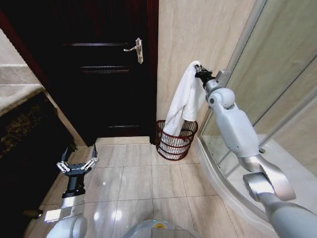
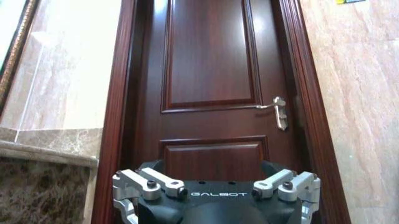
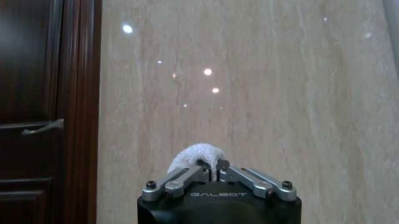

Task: Discard the used towel into the hamper.

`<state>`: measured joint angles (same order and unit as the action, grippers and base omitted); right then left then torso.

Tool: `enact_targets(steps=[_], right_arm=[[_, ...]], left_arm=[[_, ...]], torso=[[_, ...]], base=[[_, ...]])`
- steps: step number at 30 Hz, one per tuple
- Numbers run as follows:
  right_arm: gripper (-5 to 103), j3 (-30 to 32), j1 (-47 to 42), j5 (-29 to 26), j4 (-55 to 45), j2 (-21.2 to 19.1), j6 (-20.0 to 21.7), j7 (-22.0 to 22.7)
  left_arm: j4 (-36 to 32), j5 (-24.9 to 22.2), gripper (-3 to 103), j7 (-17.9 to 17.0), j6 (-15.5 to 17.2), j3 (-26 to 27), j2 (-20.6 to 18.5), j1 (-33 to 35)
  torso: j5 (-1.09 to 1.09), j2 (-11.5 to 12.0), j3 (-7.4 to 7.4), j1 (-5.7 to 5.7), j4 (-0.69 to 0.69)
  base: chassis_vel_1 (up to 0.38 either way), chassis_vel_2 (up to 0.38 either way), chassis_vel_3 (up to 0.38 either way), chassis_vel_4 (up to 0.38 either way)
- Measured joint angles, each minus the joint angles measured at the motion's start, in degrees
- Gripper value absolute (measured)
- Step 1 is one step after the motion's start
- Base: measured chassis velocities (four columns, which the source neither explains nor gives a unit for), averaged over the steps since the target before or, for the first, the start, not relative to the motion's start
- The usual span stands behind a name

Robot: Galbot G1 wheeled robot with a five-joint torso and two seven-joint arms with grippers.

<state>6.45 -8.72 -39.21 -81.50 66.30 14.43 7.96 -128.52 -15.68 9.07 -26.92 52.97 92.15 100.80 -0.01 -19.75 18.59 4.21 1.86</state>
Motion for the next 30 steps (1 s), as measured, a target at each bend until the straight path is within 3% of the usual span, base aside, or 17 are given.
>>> enact_targets(steps=[30], right_arm=[[3,5.12,-14.12,8.35,3.15,4.92,-3.35,-3.53]], left_arm=[[-1.08,-1.16,100,-0.23,-2.6,1.74,-0.01,2.28]], torso=[[0.01,-0.44,0.28,0.16,0.0]], base=[[0.0,0.0,0.0,0.0]])
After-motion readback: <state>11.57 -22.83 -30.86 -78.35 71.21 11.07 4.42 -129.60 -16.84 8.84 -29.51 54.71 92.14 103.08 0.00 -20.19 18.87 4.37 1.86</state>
